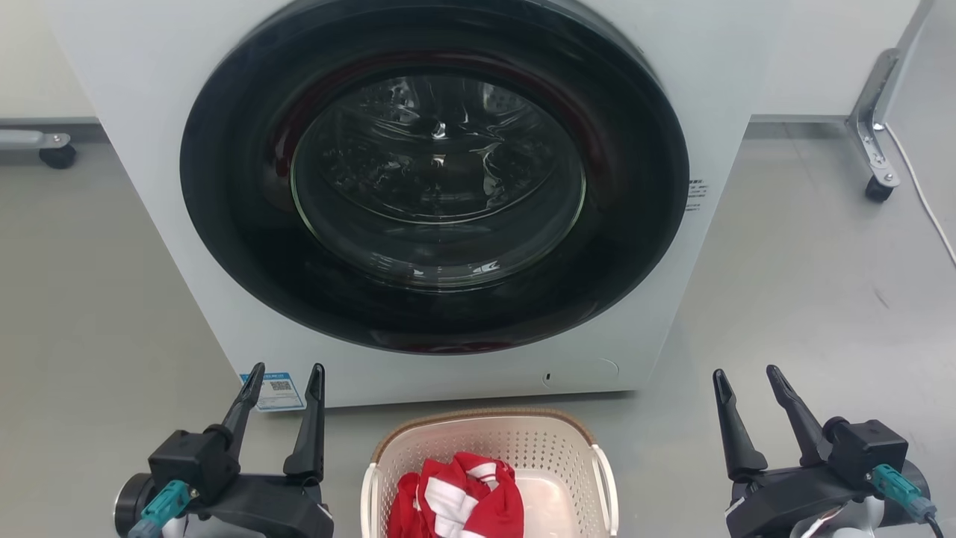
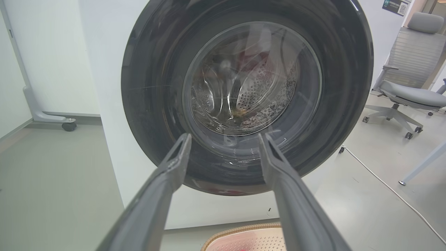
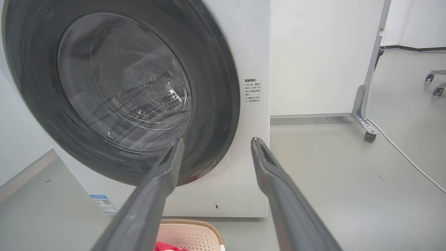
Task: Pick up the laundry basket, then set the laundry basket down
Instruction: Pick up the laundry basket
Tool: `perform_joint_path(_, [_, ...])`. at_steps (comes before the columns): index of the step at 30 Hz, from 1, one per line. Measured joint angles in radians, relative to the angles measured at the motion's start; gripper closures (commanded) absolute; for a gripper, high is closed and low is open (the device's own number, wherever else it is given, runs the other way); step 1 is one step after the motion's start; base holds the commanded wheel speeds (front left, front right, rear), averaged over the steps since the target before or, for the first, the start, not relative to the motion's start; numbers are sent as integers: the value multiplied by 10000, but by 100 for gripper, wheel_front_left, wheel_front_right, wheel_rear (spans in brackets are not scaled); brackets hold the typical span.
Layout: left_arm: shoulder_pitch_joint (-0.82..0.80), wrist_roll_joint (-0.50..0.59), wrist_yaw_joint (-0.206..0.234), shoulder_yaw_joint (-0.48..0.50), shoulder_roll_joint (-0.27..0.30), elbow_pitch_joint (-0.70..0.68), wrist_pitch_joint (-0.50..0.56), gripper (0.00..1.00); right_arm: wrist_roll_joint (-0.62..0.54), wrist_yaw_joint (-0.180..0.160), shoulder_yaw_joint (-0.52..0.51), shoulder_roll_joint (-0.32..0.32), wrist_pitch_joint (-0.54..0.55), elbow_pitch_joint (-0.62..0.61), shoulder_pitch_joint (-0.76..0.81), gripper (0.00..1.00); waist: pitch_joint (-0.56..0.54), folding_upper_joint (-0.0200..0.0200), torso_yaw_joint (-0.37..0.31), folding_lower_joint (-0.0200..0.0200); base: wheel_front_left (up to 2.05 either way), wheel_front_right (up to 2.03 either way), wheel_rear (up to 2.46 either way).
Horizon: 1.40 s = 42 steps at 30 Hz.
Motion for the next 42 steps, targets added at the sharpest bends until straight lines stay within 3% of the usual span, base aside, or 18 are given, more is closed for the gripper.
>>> perform_joint_path(12, [-37, 2, 25, -102, -27, -311, 134, 0, 0, -4, -10, -29, 180, -313, -82, 0, 895, 1, 93, 1, 0, 0, 0])
perform_joint_path(27, [-1081, -77, -2, -104, -247, -100, 345, 0, -25, -42, 48, -52, 619, -242, -1096, 0, 2888, 1, 174, 2, 0, 0, 0])
perform_joint_path(34, [-1871, -178, -259, -261, -318, 433, 675, 0, -88, -31, 59, -54, 838, 44, -1766, 0, 3914, 2, 211, 3, 0, 0, 0])
perform_joint_path(42, [-3186, -546, -846, -384, -418, 1381, 1216, 0, -186, 92, 151, -104, 1147, 556, -2794, 0, 5102, 2, 294, 3, 0, 0, 0])
